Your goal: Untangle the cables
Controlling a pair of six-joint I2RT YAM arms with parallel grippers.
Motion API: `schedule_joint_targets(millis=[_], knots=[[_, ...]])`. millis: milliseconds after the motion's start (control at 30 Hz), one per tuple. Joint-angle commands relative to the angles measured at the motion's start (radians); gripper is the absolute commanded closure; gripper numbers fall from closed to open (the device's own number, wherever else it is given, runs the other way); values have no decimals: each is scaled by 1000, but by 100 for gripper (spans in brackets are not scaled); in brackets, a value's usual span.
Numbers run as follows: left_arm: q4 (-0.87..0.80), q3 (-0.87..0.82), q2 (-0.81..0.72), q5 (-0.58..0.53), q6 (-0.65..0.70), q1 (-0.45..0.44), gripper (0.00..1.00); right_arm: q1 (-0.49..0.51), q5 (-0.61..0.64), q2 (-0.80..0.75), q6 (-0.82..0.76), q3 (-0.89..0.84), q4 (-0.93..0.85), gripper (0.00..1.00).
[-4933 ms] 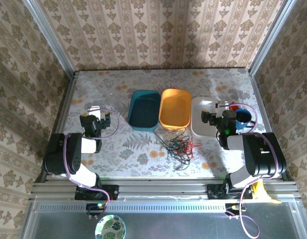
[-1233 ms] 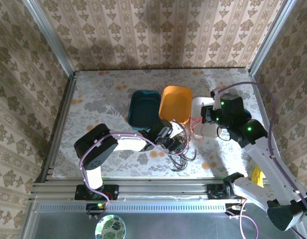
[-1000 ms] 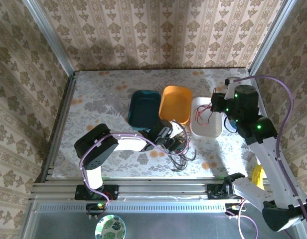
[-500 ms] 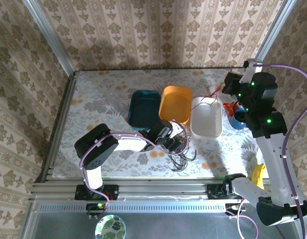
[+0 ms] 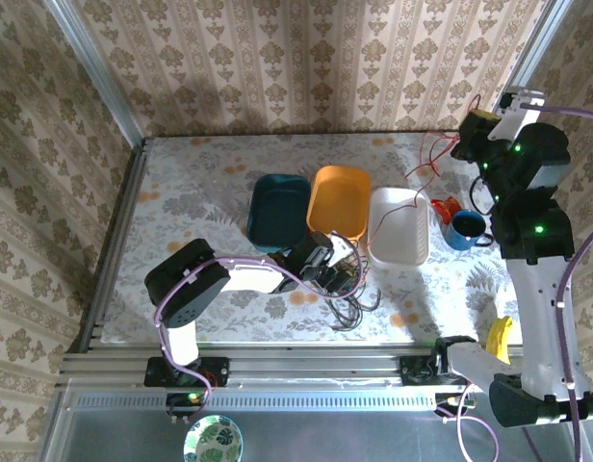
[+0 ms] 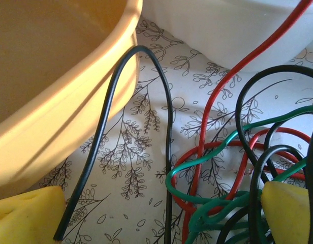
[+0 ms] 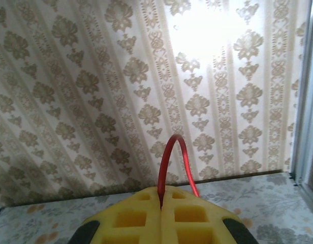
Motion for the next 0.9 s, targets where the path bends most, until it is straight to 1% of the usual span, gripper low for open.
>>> schedule_joint_targets(millis=[0,133,300,467,567,667,733,800,867], knots=[[-99,-60,39,-107,-38,22,0,-41,50,-12,-20,62,7,100],[-132,-112,18,-183,-119,41,0,-79,77,-33,-3,69,19,100],[-136,-199,-21,-218,-206,64,0,-107,132,-49,-1,65,3,100],[-149,-224,-39,-266,-243,72,0,-140,224,-56,31,66,-14,100],[-149,-217,-36,-291,-260,75,0,-159,221,-55,51,68,-20,100],[-134,-205,-33,-292,-267,73,0,-162,111,-44,29,71,-17,100],[-119,-198,-31,-285,-245,67,0,-161,-10,-36,14,65,-11,100],[-101,-194,-33,-282,-216,58,0,-160,-98,-30,42,43,-9,100],[-71,-192,-41,-275,-181,47,0,-156,-139,-29,107,-7,-11,100]])
